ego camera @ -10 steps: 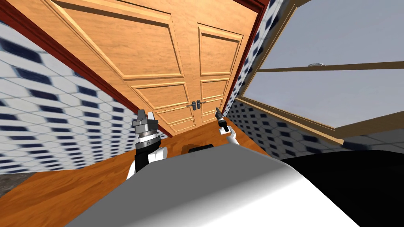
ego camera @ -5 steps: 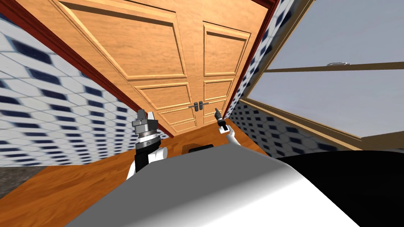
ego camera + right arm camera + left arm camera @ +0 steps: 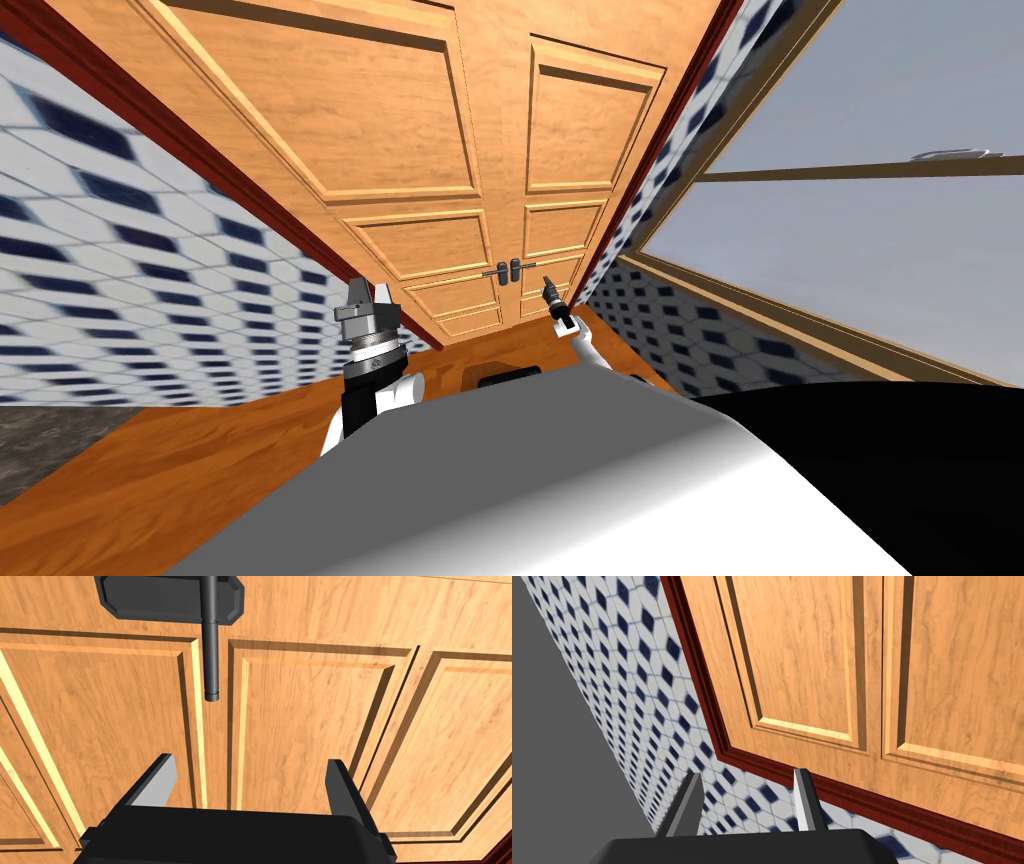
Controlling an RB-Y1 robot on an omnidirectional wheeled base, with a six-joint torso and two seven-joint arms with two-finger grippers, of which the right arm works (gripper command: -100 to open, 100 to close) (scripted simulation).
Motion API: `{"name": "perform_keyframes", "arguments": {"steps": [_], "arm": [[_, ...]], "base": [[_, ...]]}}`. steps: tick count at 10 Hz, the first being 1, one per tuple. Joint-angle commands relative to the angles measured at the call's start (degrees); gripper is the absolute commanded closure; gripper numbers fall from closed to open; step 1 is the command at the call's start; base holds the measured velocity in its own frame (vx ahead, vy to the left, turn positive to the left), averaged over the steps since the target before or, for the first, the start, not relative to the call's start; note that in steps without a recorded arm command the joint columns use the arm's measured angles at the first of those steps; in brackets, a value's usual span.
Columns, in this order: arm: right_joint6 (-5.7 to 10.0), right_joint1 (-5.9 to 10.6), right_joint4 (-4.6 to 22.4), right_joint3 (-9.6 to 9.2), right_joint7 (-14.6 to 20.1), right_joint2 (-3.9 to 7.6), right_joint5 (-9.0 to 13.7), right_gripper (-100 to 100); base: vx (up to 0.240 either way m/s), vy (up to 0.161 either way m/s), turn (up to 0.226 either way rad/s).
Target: Pull the door open
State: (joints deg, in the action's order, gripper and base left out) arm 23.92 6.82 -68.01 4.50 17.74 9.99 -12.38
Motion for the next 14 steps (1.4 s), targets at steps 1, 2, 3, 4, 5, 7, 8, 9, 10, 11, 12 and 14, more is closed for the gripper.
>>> {"name": "perform_keyframes", "arguments": {"steps": [1,2,3,4,5,7,8,9,10,11,12,14], "arm": [[-0.12,1.15,2.3,0.10,1.1,0.42,-0.2,-100],[-0.30,1.80,3.5,0.14,1.7,0.56,-0.4,-100],[-0.48,2.46,4.7,0.17,2.2,0.70,-0.5,-100],[-0.64,3.05,5.8,0.20,2.7,0.82,-0.7,-100],[-0.79,3.57,6.7,0.23,3.1,0.93,-0.8,-100],[-1.19,5.04,9.4,0.31,4.4,1.23,-1.2,-100],[-1.39,5.77,10.7,0.35,5.0,1.38,-1.3,-100],[-1.55,6.37,11.7,0.38,5.5,1.50,-1.5,-100],[-1.71,6.95,12.8,0.41,6.0,1.61,-1.6,-100],[-1.50,6.63,12.2,0.44,5.5,1.46,-1.6,-100],[-1.03,6.07,13.4,1.59,6.3,3.42,-0.9,-100],[-0.89,5.92,13.6,1.89,6.5,3.93,-0.8,-100]], "base": [[0.094,-0.006,0.056],[0.089,0.004,0.068],[0.093,0.001,0.072],[0.091,0.003,0.071],[0.075,-0.002,0.062],[0.114,-0.003,0.078],[0.096,-0.005,0.067],[0.086,-0.013,0.071],[0.083,0.002,0.050],[0.037,0.003,0.008],[0.035,0.018,0.052],[0.042,0.022,0.023]]}}
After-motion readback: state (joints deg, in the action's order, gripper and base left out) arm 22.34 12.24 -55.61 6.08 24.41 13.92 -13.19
